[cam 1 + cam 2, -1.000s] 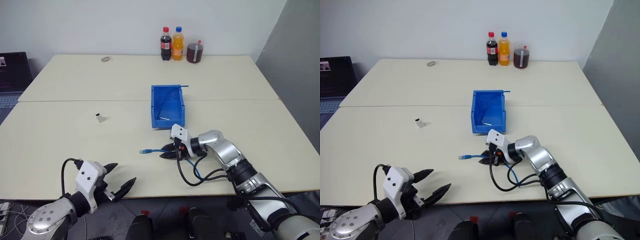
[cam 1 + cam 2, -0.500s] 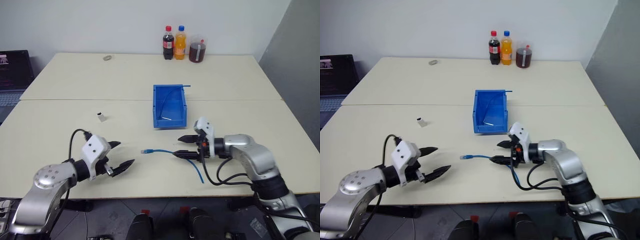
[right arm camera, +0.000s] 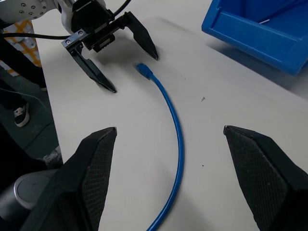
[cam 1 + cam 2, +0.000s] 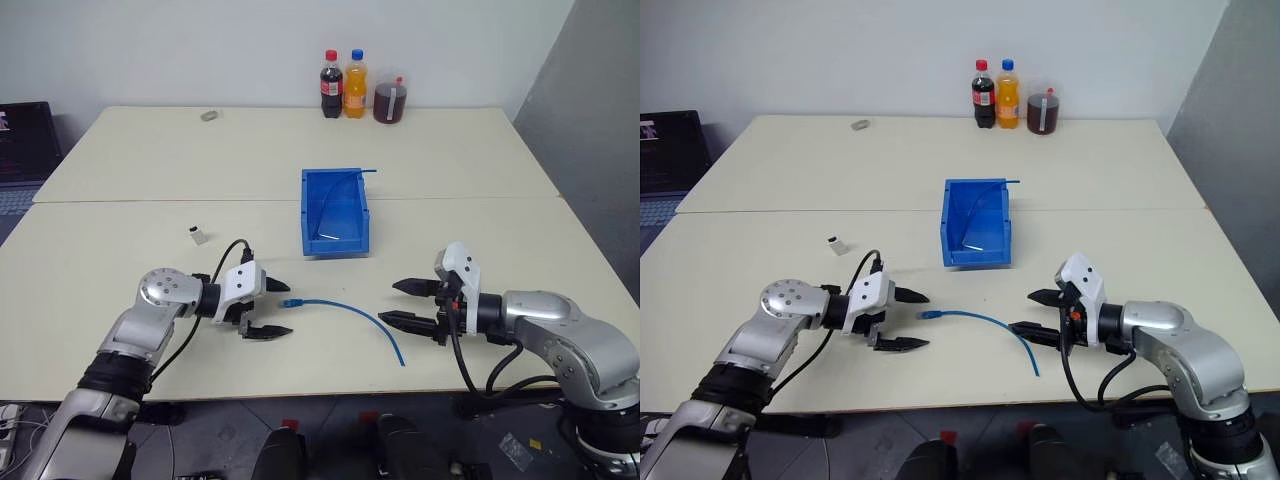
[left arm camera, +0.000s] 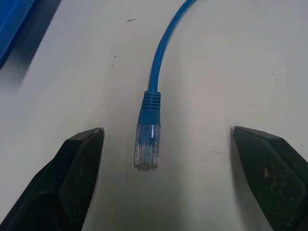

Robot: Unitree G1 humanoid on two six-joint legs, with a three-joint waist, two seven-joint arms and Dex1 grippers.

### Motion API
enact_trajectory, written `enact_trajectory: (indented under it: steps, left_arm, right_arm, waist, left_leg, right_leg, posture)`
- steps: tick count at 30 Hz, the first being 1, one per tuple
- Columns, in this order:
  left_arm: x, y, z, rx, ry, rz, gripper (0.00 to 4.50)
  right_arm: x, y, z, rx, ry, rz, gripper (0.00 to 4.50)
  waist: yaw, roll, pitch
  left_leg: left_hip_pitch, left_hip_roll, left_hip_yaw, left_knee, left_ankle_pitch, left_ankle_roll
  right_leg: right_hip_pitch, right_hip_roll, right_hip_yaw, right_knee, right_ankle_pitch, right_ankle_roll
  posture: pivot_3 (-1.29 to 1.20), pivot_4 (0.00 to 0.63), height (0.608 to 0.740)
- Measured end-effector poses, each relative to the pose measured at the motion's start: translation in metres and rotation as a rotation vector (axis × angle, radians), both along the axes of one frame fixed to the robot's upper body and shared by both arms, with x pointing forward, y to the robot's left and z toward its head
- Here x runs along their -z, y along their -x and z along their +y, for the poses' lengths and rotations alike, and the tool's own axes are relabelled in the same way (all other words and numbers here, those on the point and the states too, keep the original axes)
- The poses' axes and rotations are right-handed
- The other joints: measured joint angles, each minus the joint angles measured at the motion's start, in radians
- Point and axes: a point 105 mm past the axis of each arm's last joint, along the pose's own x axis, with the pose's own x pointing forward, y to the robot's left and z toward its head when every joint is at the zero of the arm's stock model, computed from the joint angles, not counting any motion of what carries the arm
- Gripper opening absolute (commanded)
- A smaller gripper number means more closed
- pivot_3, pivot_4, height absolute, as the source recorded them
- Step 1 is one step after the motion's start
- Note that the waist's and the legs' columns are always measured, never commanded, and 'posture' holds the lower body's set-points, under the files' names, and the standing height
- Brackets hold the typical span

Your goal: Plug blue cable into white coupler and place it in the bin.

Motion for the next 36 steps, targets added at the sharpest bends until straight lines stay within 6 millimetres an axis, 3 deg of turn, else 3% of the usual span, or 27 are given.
enact_trajectory:
  steps: [17, 24, 28, 32, 36]
  left_arm:
    - [0.001, 0.001, 0.014, 0.008, -0.022, 0.018, 0.30]
    - [0.002, 0.004, 0.017, -0.042, 0.009, 0.046, 0.25]
    - [-0.002, -0.002, 0.010, -0.189, 0.115, 0.169, 0.25]
    - [-0.046, -0.013, -0.021, -0.338, 0.452, 0.383, 0.25]
    - [-0.083, 0.001, -0.047, -0.305, 0.681, 0.561, 0.25]
  right_arm:
    - [0.002, -0.001, 0.001, 0.024, -0.008, -0.002, 3.82]
    - [0.000, -0.004, 0.003, 0.016, -0.015, -0.011, 3.82]
    - [-0.010, -0.009, 0.008, 0.017, -0.037, -0.042, 3.82]
    - [-0.029, -0.011, 0.022, 0.019, -0.163, -0.021, 3.82]
    - [-0.032, -0.009, 0.028, 0.047, -0.272, 0.074, 3.82]
  waist:
    - [-0.004, 0.000, 0.000]
    - [-0.012, 0.000, 0.000]
    - [-0.012, 0.000, 0.000]
    - [-0.005, -0.001, 0.000]
    - [-0.006, -0.001, 0.000]
  left_leg:
    - [0.002, 0.001, 0.000, 0.000, 0.000, 0.000]
    - [0.002, 0.001, 0.000, 0.000, 0.000, 0.000]
    - [0.001, 0.001, -0.001, 0.000, 0.000, 0.000]
    - [-0.006, 0.001, -0.004, 0.002, 0.000, 0.000]
    - [-0.006, 0.001, -0.003, 0.002, 0.000, 0.000]
  right_leg:
    - [0.000, 0.001, 0.000, 0.001, 0.000, 0.000]
    - [0.000, 0.001, 0.000, 0.001, 0.000, 0.000]
    - [0.000, 0.001, 0.000, 0.001, 0.000, 0.000]
    - [-0.002, 0.001, -0.003, 0.000, 0.001, 0.001]
    - [-0.002, 0.000, -0.002, 0.000, 0.002, -0.001]
  posture:
    - [0.00, 0.150, 0.740]
    - [0.00, 0.150, 0.740]
    - [0.00, 0.150, 0.740]
    - [0.00, 0.150, 0.740]
    - [0.00, 0.150, 0.740]
